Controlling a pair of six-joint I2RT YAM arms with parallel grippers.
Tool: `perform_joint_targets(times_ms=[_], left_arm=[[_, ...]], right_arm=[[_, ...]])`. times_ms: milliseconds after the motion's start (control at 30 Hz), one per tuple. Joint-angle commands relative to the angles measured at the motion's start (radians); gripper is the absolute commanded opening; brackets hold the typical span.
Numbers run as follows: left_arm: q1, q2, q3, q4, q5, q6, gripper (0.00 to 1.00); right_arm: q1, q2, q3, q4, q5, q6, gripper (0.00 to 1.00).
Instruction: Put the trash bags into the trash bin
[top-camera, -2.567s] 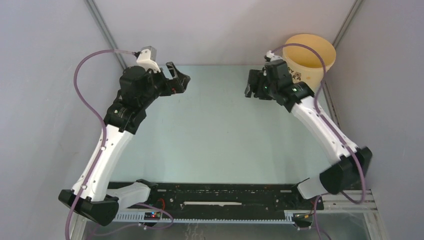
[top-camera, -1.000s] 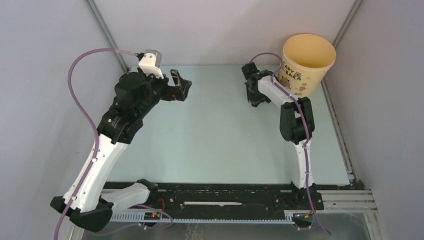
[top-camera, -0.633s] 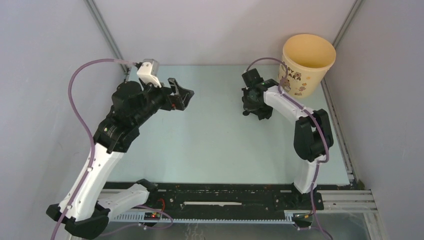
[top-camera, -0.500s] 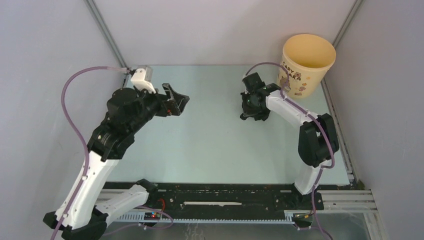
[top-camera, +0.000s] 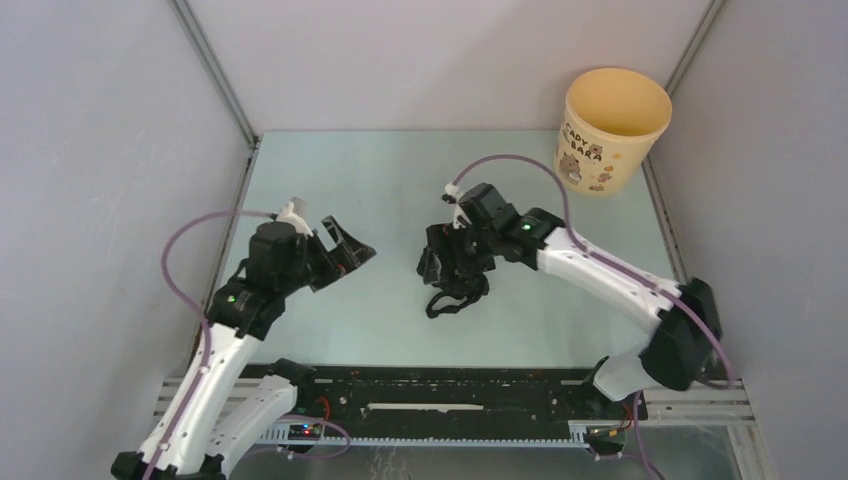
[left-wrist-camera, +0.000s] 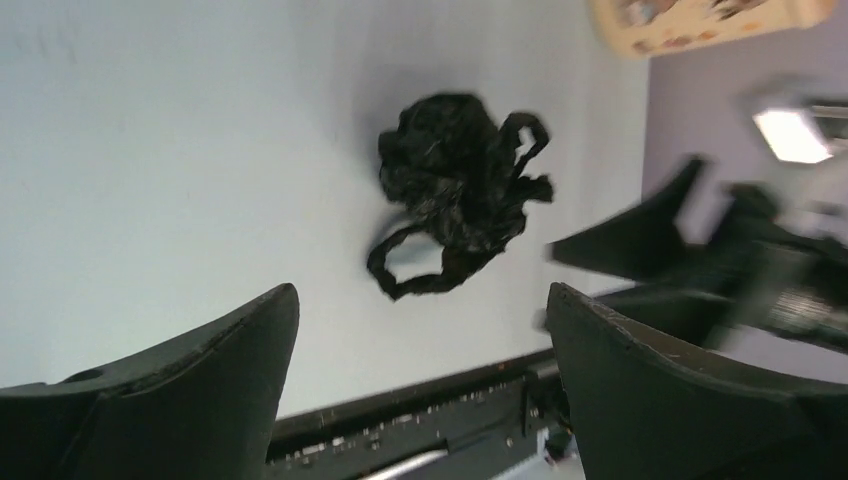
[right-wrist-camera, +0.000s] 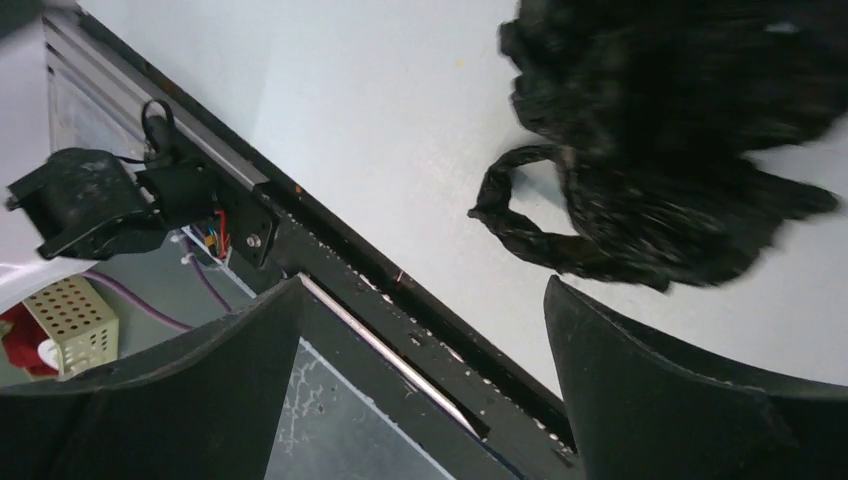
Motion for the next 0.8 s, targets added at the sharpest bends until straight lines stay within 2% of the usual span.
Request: perform_joint_targets(times_ms=[0,100,267,367,533,633,700,767], left_arm=[[0.040,0.009,-0.142,0.132,0.256,-0.129,0.98],[0.033,0.055,-0.193,0.203,0.348,-0.137,0.98],[0.019,0.121,-0.210,0.218,0.343,-0.107,0.98],[-0.003,0.173,-0.233,0.242,0.369,-0.107,0.98],[-0.048,0.264,-0.236,0.188,0.320,-0.019,0.98],[-0.065,0.340,-0.190,0.161,0.326,0.038,0.98],[-0.082,0.400,-0.161,0.164,0.338,0.071,0.98],[-0.090,0.478,-0.126,0.165,0.352,0.103,0.98]], right_arm=[[-0.062,-0.208,-0.050,-0.031,0.060,-0.067,0.99],[-0.167,-0.228,-0.060,-0.050,0.036,-0.143,0.99],[-0.323,-0.154,0.011,-0.047,-0.069,-0.300,0.99],[-0.331,-0.076,0.070,-0.036,-0.068,-0.420,0.99],[-0.312,0.085,0.165,-0.047,0.019,-0.529,0.98],[-0.311,0.197,0.263,-0.099,0.085,-0.479,0.97],[-0.304,0.269,0.324,-0.137,0.159,-0.351,0.93],[-0.281,0.287,0.290,-0.106,0.216,-0.173,0.92]])
